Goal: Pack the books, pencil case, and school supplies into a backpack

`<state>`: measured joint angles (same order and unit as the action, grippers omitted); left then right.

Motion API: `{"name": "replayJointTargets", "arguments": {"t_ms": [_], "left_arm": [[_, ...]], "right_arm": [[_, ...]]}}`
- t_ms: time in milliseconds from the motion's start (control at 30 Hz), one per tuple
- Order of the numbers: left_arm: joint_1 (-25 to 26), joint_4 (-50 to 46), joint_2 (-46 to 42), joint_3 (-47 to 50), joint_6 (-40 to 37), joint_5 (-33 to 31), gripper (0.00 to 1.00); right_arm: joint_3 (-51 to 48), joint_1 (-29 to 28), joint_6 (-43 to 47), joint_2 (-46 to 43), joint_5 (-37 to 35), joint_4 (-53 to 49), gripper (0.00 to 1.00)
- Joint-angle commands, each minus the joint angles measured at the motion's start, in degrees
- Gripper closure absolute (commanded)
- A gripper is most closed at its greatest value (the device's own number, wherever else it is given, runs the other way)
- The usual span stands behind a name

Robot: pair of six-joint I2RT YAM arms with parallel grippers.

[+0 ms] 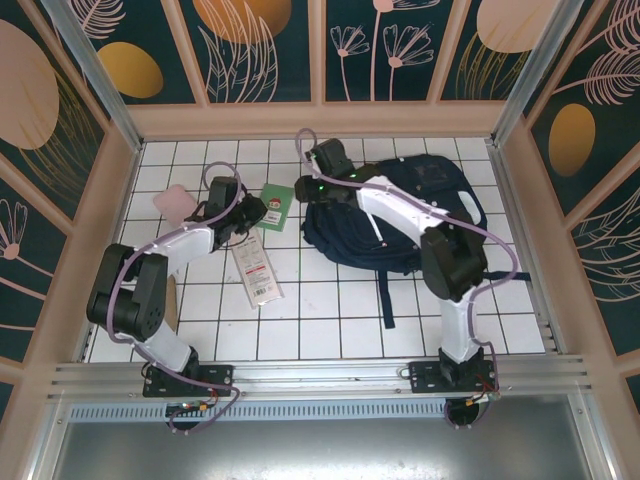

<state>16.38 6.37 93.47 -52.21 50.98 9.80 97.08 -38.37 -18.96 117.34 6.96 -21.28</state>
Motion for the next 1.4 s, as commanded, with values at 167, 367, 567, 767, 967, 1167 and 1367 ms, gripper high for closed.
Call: {"name": "replayJointTargets", "arguments": {"t_ms": [167,367,567,767,967,1167,1367], "left_arm": [[-0.5,4.2,2.0,3.8,5.7,3.3,0.85],[-0.5,20.1,4.4,8.0,15.9,7.7,0.83],[-0.5,19.4,7.0,12.3,19.3,5.3,0.89],[-0.6,9.6,3.0,13.6,14.6,-0.7,0.89],[-2.2,1.4,-0.1,13.0,10.7,-6.8,0.88],[-2.8,3.1,2.9,11.0,10.1,-4.8,0.83],[-3.2,4.4,6.8,8.7,9.6,-5.2,0.80]], "right_arm": [[19.0,1.3,-1.1,16.0,-2.2,-2.6,0.61],[32.9,2.2,0.0,26.6,-2.6,-4.6,0.58],[35.8,2.6,-0.2,31.1,-0.2,-1.9,0.58],[33.8,1.6,0.3,32.3,0.9,-2.7,0.58],[29.2,0.6,-0.3,30.3,1.7,-3.8,0.61],[15.5,-1.5,-3.8,20.7,0.5,1.9,0.64],[8.8,-3.1,-7.0,15.8,4.7,2.7,0.64]]}}
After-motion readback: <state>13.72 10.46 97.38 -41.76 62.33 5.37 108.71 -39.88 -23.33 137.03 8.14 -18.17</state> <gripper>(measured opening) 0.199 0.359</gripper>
